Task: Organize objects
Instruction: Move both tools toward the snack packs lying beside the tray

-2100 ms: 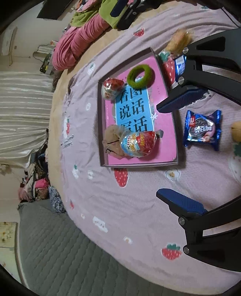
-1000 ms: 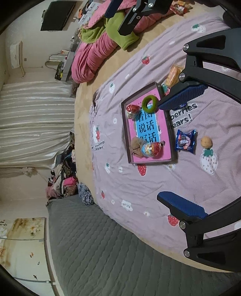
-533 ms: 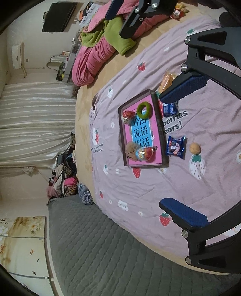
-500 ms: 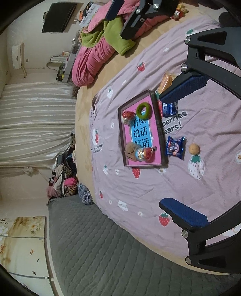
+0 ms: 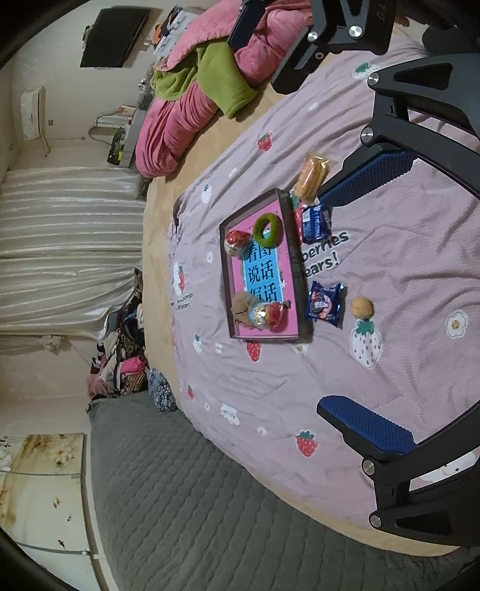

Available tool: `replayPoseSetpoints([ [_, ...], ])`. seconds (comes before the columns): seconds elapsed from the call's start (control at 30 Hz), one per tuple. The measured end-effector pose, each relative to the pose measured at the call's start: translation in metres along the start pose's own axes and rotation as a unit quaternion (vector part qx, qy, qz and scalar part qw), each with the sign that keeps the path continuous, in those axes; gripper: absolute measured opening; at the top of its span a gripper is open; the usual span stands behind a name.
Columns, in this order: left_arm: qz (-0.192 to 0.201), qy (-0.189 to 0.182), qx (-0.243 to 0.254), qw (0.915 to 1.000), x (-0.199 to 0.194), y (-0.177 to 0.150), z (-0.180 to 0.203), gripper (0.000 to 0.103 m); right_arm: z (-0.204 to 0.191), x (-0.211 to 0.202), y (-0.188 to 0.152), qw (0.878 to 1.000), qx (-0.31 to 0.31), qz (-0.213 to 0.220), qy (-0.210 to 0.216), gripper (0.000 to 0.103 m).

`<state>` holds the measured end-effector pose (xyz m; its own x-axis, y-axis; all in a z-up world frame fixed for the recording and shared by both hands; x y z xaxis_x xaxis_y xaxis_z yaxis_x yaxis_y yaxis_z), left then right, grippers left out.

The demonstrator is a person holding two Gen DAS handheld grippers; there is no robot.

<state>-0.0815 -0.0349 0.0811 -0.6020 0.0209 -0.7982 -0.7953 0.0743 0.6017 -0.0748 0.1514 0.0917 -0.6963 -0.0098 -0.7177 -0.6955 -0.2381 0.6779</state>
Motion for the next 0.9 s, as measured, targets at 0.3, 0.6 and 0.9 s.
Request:
replayPoseSetpoints([
  [0.3,-0.012,-0.004,0.009,0.9999,0.005,-0.018,0.01,0.102,-0.002,-0.001,-0.016,1.0,-0.009,-0.011,-0.003,0.101],
  [0.6,-0.024,-0.003,0.011,0.9997,0.015,-0.029,0.009,0.102,0.009,0.006,-0.03,1.0,-0.004,-0.025,-0.01,0.102],
  [0.9,-0.034,-0.007,0.009,0.9993,0.027,-0.038,0.009,0.102,0.008,0.021,-0.041,0.999,-0.01,-0.045,-0.007,0.102],
])
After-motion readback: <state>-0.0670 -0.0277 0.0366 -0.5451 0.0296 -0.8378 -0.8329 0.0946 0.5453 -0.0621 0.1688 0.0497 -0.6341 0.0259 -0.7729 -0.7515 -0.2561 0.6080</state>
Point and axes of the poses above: each gripper's, at about its wrist camera, not at the fingertips, and x roughly the way its jaws point, z to its right, y to its top, the point moved 6 cm from there along x, roughly the way its jaws point, and after that the axes turned 15 degrees about -z, right-handed, at the moved point
